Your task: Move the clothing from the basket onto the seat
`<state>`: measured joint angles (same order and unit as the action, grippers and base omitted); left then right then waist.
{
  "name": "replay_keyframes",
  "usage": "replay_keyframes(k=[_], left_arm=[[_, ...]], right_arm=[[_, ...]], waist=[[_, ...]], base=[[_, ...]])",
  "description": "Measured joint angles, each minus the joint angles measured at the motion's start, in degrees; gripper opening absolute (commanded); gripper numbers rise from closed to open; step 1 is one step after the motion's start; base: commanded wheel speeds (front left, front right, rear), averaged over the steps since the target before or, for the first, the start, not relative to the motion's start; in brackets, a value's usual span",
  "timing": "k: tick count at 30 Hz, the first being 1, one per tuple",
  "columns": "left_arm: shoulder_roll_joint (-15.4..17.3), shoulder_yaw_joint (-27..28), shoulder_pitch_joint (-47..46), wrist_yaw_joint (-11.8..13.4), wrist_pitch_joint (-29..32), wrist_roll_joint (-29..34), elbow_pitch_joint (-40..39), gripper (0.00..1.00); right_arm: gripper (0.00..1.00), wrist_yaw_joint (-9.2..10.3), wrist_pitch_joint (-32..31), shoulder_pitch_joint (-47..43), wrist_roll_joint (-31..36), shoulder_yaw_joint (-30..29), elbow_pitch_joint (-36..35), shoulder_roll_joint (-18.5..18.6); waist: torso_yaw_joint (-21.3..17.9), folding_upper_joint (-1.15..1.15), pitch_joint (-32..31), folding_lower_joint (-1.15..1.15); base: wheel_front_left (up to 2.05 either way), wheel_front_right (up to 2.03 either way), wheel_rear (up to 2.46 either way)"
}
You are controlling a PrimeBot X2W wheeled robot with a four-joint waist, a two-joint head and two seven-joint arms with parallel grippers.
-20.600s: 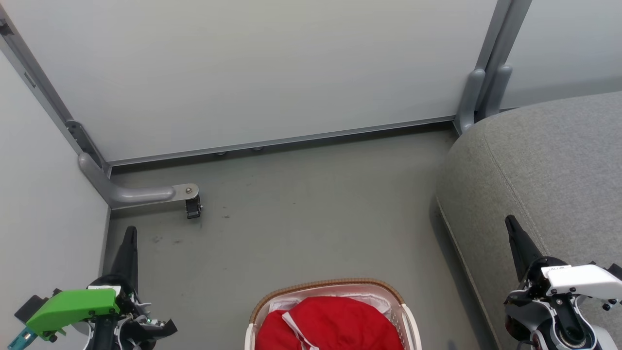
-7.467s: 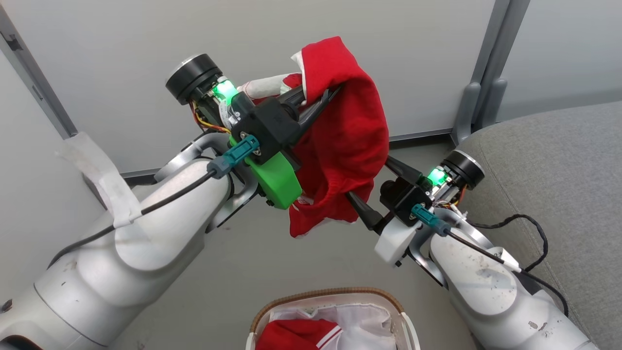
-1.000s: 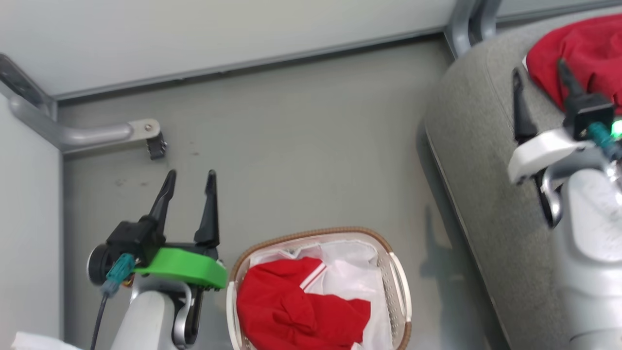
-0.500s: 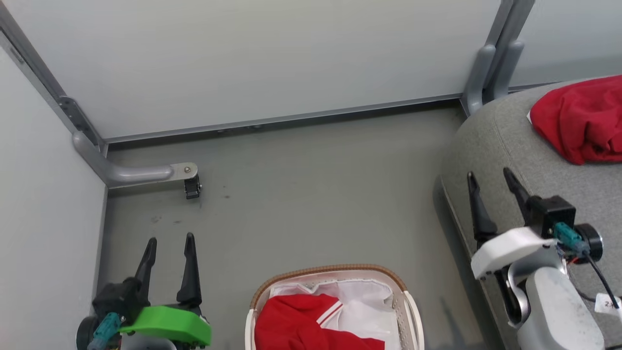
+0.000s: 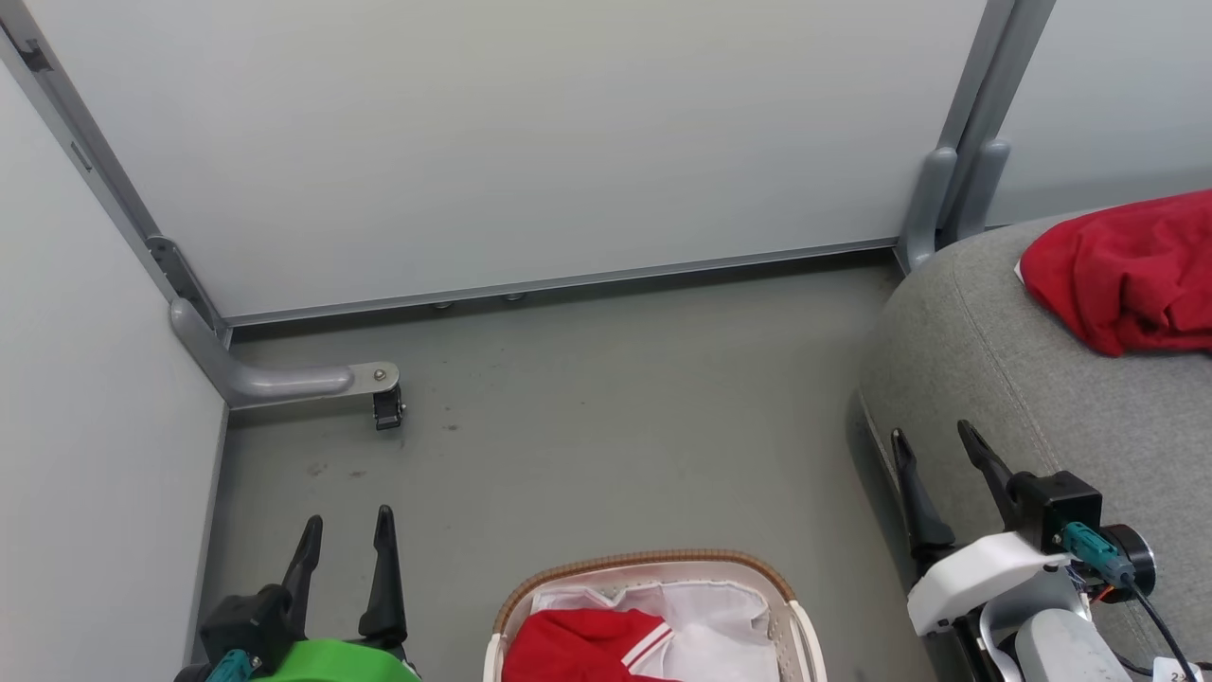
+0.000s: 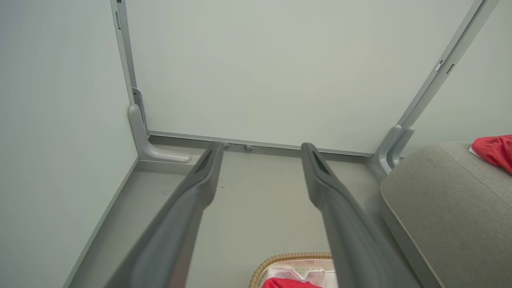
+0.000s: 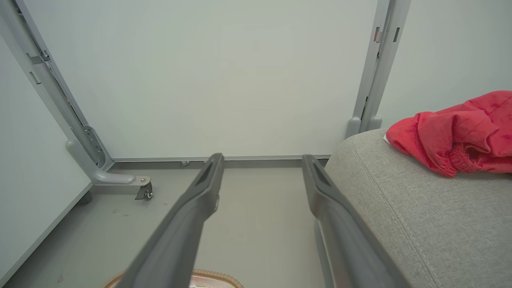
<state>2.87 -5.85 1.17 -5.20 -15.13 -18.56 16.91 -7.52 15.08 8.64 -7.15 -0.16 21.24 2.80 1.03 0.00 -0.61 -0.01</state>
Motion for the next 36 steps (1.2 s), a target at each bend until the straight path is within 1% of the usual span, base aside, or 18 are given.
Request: replay_keyframes(k=[30,36], left_arm=[[0.00,-2.08,-0.01,-0.30,0.00,-0.05,1.04,1.00],[-0.01,-3.90,-0.15,-0.44,0.00,0.41,1.75,1.00]], right_arm=[[1.00,0.00,0.00,-0.66,-0.59,2.01,0.97,0.00],[1.00,0.00,0.00,-0.69,-0.47,2.10,0.88,-0.01]], waist=[[-0.16,0.00,-0.88,0.00],[-0.32,0.00,-0.71,0.00]], base=[[0.00,0.00,0.00],[0.00,0.00,0.00]])
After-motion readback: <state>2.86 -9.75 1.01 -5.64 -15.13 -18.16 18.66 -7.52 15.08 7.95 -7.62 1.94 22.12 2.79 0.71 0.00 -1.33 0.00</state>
